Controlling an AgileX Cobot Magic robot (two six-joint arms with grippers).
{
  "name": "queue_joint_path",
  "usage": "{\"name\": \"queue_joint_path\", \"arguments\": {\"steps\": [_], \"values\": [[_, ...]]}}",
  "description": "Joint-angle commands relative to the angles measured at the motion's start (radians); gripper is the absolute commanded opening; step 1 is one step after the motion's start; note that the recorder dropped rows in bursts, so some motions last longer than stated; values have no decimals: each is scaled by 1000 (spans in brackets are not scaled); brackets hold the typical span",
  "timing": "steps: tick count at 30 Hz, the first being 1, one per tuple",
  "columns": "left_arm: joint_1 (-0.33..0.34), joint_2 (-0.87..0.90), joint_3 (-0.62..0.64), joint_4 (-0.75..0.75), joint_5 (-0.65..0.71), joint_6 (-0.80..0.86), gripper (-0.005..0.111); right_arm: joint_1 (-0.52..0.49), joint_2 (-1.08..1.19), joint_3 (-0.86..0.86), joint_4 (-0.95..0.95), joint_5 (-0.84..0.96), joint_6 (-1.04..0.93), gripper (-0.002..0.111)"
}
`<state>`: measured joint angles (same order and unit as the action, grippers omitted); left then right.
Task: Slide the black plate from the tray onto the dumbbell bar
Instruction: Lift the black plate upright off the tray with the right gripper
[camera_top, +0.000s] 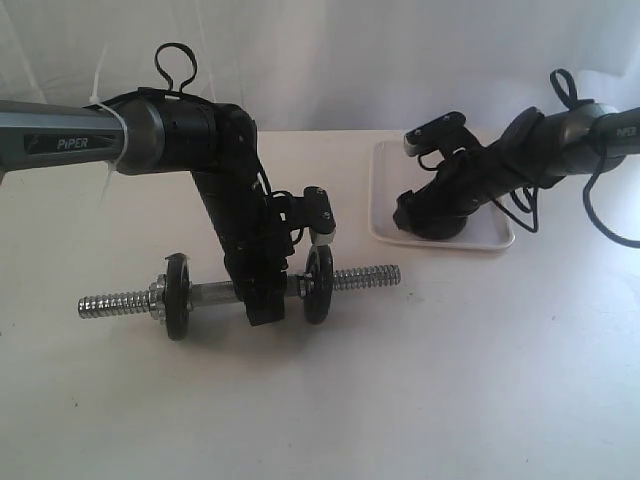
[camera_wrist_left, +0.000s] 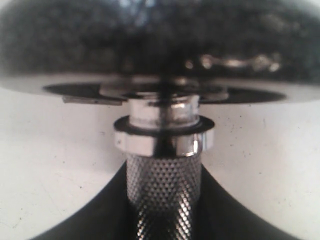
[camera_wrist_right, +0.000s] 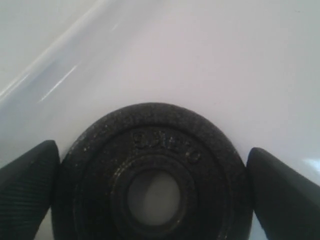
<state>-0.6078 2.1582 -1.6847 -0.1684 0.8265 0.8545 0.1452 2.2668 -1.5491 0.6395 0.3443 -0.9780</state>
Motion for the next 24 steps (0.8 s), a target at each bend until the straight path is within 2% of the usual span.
{"name": "queue_joint_path", "arguments": {"steps": [1,2,3,4,5,11,16,21,24], "values": [[-6,-16,-4,-32,3,-3,0,-6,-6,-29,-93,106,12,56],[-6,-16,-4,-32,5,-3,0,-6,-6,-37,-106,132,35,69],[-6,-16,-4,-32,7,-3,0,-6,-6,-43,-117,145,45,78],[-6,-16,-4,-32,7,-3,0,-6,-6,-49,-125,164,50,84],[-6,-16,-4,-32,7,-3,0,-6,-6,-53,-133,177,64,86],[-6,-16,-4,-32,13,10,0,-6,-6,-119,-313,252,299,86],[-6,-16,-4,-32,13,10,0,-6,-6,-188,-391,340,382,86],[-6,-16,-4,-32,13,10,0,-6,-6,-228,-391,389,384,86],[-6,-16,-4,-32,13,10,0,-6,0,-230,-414,357,404,93]]}}
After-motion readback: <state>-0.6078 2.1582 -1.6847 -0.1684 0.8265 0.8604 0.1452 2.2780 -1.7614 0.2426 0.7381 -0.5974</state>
